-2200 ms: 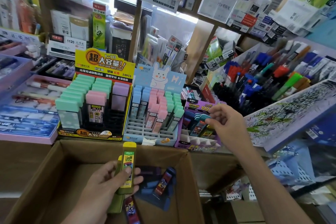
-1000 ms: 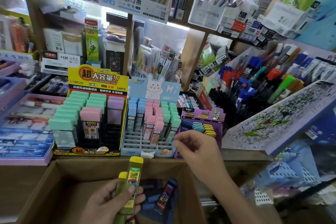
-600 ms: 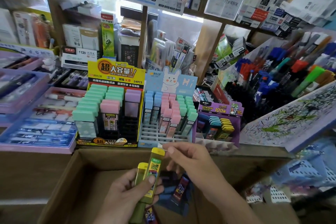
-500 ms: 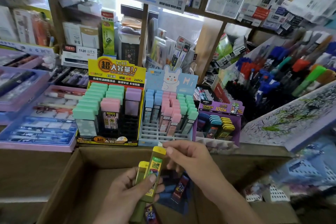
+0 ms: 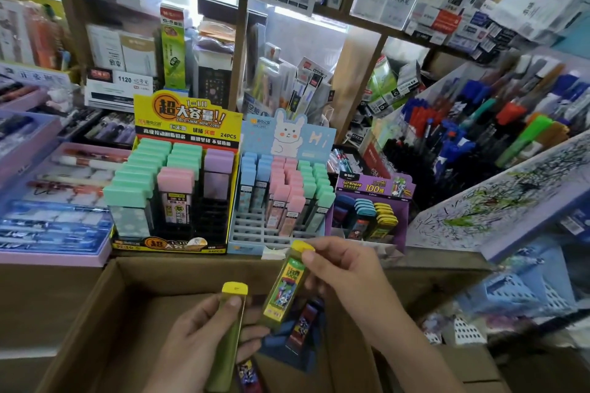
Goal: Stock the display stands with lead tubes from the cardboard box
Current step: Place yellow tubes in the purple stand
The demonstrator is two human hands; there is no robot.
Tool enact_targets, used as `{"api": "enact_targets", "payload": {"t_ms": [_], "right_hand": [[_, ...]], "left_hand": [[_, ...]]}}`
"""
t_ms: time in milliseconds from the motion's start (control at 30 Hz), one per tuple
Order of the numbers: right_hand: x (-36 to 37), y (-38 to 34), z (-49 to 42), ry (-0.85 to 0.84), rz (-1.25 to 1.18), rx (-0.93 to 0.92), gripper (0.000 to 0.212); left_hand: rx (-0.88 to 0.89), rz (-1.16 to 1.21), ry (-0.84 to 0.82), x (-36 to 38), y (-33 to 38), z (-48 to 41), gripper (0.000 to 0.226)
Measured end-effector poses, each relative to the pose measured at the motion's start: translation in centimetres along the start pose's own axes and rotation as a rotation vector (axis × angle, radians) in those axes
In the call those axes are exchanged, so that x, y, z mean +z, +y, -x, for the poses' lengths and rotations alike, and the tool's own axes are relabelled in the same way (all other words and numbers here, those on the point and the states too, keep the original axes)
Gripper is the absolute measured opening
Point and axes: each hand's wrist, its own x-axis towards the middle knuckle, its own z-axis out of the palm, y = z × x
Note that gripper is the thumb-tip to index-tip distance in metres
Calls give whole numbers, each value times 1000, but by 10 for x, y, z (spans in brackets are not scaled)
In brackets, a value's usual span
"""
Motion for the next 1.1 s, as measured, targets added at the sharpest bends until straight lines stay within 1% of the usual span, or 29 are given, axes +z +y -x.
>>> {"api": "enact_targets", "payload": {"t_ms": [133, 333, 467, 600, 800, 900, 1100], "right_hand": [[-38, -13, 2, 136, 55, -89, 13], [-101, -23, 1, 368, 265, -253, 21], [-133, -21, -3, 475, 410, -284, 20], [-144, -16, -10, 489, 442, -280, 18], [-142, -12, -21, 422, 458, -311, 26], [-142, -8, -25, 389, 455, -277, 24], [-138, 1, -33, 394, 389, -203, 17]], "left_hand": [[-26, -2, 22, 1, 4, 0, 19], [-55, -2, 26, 2, 5, 1, 19], [-50, -8, 59, 4, 5, 2, 17], [-56, -26, 62, 6, 6, 3, 18], [-102, -16, 59, 6, 9, 4, 18], [-123, -20, 62, 8, 11, 6, 18], [-167, -24, 36, 10, 12, 8, 18]]}}
